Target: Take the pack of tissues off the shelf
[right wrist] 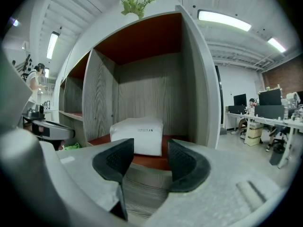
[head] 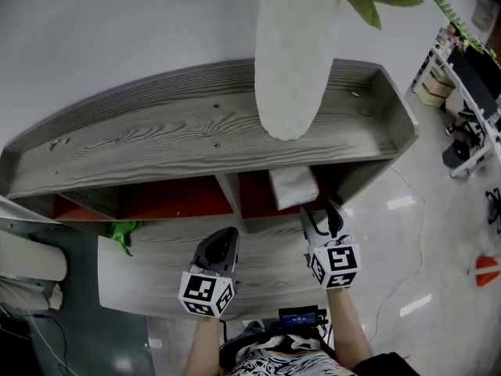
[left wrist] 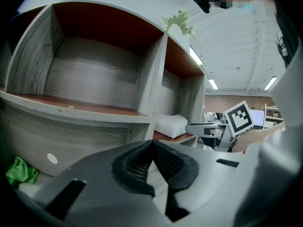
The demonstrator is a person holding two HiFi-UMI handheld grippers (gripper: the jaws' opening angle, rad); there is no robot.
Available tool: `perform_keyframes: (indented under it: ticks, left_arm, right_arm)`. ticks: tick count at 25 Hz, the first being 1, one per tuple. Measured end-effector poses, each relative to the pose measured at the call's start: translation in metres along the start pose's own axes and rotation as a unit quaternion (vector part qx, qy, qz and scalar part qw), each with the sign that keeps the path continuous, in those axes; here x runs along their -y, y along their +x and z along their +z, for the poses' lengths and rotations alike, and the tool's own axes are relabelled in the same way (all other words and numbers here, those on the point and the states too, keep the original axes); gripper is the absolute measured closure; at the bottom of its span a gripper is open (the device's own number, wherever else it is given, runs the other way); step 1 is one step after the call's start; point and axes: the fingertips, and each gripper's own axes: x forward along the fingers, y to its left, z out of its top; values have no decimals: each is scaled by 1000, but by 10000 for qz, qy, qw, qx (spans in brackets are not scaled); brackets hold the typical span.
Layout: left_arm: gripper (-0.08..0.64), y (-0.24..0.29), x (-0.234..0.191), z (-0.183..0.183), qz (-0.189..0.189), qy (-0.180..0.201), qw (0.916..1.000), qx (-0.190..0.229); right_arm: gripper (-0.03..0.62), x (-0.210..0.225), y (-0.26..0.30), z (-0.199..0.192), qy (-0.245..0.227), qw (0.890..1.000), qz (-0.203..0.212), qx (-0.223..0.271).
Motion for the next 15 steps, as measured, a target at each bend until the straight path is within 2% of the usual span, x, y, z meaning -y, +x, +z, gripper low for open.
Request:
perform_keyframes:
  ticks: [7,10,15]
  left_arm:
    - [554,6,-5,0,16,-80,10000,13]
    - [554,6,-6,1,22,-104,9999,13]
    - [554,3,-9,2,72,-98,9999,7]
  right_arm:
    - [384,0,13,0,-192,9997,-33,-115]
    - [357,-1,18,0,-172,9997,-47,-155]
    - [353,-8,21,-7,-334,9978,138,-549]
